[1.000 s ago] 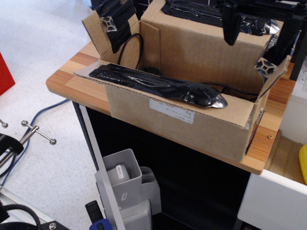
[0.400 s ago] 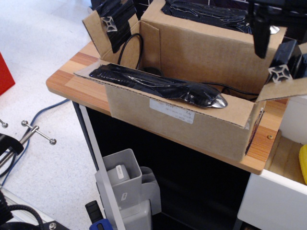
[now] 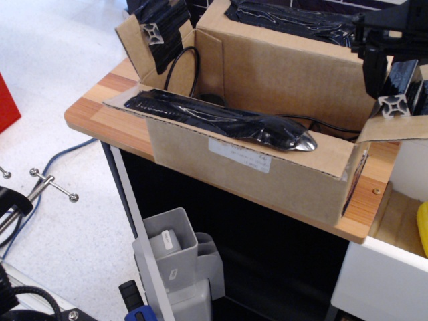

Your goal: Open small4fbox flaps

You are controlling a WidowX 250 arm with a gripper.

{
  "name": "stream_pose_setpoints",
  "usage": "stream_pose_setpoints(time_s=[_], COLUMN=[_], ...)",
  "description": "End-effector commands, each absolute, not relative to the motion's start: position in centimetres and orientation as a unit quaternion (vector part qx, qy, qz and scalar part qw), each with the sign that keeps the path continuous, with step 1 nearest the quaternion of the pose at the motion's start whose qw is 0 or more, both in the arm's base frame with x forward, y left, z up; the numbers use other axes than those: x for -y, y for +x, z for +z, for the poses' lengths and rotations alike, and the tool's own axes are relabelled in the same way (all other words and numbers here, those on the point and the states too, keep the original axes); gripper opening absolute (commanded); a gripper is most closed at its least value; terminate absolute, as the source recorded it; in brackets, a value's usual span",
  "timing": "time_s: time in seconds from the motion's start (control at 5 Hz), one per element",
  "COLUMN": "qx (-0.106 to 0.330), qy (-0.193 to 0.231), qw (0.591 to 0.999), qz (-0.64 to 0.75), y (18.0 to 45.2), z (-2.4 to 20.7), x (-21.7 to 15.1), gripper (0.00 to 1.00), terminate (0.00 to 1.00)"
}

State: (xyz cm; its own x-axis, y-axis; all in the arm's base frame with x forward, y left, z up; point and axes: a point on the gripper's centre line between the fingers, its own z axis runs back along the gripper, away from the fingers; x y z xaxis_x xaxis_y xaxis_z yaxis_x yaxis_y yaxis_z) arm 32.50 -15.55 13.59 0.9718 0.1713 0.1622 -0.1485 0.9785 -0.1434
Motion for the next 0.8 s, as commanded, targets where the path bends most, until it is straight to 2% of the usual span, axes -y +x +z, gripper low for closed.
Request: stream_pose_setpoints(time_s=[0.0,0.4,0.6], qx=[0.101,0.113,0.126], qy=[-0.098,-0.101,-0.103], qw=[0.984,0.98,0.977], qz=[0.109,0.13,0.139], y=[32.2,31.8,31.5], z=[13.7,12.9,12.6], x=[16.4,17.1,17.3], gripper=[1.0,1.0,1.0], terminate=[0.0,0.0,1.0])
